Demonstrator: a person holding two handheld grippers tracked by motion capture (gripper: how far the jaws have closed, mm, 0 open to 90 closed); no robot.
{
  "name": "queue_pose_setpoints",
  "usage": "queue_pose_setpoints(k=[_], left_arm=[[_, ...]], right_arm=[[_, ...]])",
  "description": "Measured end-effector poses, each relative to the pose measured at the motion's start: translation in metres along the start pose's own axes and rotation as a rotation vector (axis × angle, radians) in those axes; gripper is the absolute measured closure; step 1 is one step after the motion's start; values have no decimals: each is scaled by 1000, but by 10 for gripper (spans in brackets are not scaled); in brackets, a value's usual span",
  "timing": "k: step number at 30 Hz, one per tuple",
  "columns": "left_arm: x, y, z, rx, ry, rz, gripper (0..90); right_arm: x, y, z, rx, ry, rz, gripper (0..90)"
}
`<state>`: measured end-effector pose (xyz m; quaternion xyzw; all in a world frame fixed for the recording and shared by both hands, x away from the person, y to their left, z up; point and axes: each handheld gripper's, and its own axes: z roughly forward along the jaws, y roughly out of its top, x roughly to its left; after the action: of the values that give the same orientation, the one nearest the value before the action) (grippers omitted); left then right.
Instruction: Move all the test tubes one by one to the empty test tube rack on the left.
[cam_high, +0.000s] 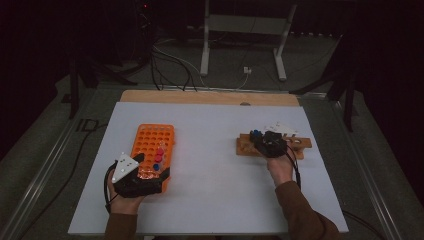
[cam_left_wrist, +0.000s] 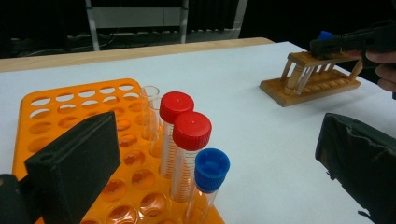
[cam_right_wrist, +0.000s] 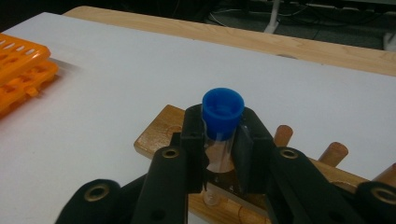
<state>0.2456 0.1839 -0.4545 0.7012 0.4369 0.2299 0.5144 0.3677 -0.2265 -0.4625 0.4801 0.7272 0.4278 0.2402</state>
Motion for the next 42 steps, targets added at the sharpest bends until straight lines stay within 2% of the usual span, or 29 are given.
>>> queue_pose_setpoints(k=[9,15,23,29,32,35,37,40,42], left_arm=[[0,0,0,1,3,1,7],[0,0,0,0,7,2,8],[-1,1,-1,-9,19,3,7],[-4,5,-4,-33,29,9,8],[-11,9,-5,-45,35,32,8],[-22,14,-3,-53,15,59,10],[-32,17,0,-52,-7,85,16],[-49,20,9,-41,-57,118,48],[-58,22,17,-15,-84,138,70]], right_arm=[[-1,1,-1,4,11,-7,769],[-1,5,-8,-16,16,-10,769],[-4,17,-27,-59,27,-16,769],[-2,29,-44,-111,34,-25,769],[2,32,-53,-130,39,-37,769],[10,34,-61,-143,93,-40,769],[19,34,-65,-147,148,-42,769],[40,30,-67,-125,224,-89,769],[57,27,-67,-110,285,-114,768]])
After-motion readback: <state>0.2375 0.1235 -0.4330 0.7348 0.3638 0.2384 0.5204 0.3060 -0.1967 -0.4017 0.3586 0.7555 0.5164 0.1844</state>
